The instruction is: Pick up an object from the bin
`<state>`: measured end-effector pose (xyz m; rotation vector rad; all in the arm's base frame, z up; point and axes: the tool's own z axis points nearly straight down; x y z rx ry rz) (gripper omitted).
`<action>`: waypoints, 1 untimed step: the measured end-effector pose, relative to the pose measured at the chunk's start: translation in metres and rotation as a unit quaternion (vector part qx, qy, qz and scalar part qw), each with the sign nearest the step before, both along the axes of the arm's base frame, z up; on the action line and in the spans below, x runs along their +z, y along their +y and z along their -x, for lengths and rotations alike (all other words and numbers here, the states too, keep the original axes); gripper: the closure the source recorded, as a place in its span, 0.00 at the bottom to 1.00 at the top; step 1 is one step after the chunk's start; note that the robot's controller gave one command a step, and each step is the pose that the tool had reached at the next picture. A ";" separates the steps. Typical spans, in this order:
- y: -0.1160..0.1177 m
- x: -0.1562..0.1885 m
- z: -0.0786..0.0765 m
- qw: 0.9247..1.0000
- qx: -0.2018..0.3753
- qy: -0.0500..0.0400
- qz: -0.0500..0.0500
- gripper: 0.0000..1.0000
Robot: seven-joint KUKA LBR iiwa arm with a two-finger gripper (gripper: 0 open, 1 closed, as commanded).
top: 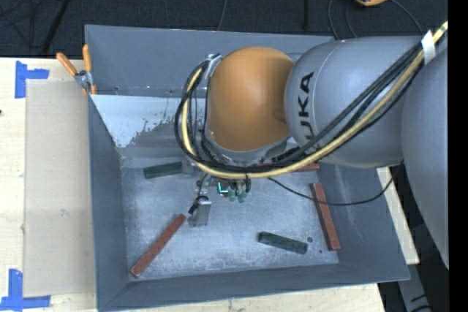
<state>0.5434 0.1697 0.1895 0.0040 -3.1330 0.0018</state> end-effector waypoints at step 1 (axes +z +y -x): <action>-0.001 0.004 -0.002 1.000 -0.002 -0.003 -0.001 0.00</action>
Offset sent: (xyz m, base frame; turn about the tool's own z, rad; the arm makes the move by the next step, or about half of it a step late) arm 0.0197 0.0624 -0.1160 -0.2167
